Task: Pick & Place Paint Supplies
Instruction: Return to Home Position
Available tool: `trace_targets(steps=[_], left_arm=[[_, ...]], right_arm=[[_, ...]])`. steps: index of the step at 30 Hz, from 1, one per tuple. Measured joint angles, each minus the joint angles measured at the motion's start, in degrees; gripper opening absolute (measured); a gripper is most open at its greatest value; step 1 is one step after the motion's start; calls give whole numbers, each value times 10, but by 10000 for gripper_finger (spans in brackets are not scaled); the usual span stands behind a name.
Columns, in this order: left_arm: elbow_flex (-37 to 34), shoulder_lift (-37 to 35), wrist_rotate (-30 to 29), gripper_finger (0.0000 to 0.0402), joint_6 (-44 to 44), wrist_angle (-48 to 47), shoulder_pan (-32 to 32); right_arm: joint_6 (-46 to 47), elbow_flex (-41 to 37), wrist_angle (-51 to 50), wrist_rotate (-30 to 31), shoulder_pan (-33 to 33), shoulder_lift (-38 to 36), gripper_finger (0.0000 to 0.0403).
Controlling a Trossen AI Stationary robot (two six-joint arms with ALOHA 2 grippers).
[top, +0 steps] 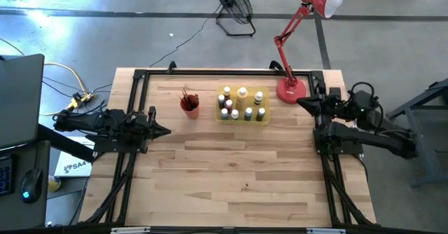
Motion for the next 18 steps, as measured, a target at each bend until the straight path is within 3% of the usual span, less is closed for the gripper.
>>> trace_targets(steps=[11,18], left_arm=[[0,0,-23,0,4,-2,0],[0,0,-29,0,5,-2,0]], right_arm=[[21,-62,-3,-2,0,-120,4],[24,-110,28,19,0,-122,4]])
